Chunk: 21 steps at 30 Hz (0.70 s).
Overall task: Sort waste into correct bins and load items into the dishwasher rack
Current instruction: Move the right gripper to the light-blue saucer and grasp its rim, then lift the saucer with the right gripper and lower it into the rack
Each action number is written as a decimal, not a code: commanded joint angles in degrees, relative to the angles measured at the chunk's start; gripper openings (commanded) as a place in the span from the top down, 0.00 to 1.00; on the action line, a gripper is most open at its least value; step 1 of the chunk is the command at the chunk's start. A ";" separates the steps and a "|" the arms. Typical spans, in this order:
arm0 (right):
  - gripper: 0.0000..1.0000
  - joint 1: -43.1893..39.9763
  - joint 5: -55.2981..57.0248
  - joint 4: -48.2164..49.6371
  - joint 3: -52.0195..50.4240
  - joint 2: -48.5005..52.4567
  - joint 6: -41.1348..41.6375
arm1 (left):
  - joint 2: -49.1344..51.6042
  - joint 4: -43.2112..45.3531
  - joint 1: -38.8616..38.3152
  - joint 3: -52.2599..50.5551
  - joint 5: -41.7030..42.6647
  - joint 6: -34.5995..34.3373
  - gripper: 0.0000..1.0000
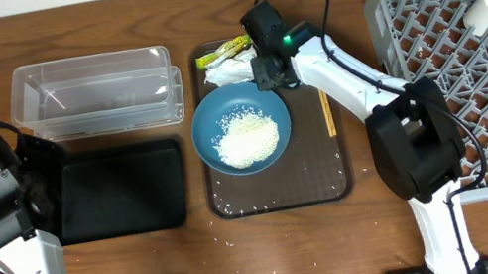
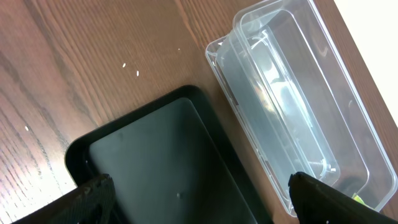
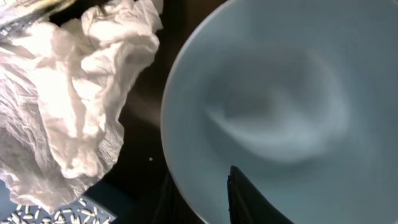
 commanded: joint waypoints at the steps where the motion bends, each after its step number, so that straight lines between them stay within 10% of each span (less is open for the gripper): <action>1: 0.74 0.33 0.90 0.55 -0.22 0.28 -0.72 | -0.28 -0.20 0.22 1.25 -0.90 -0.33 0.08; 7: 0.95 0.50 0.24 1.60 -0.22 0.31 -0.68 | -0.28 -0.20 0.22 1.25 -0.90 -0.33 0.08; 21: 0.99 0.74 -2.45 2.97 0.35 0.24 -0.68 | -0.28 -0.20 0.22 1.25 -0.90 -0.33 0.08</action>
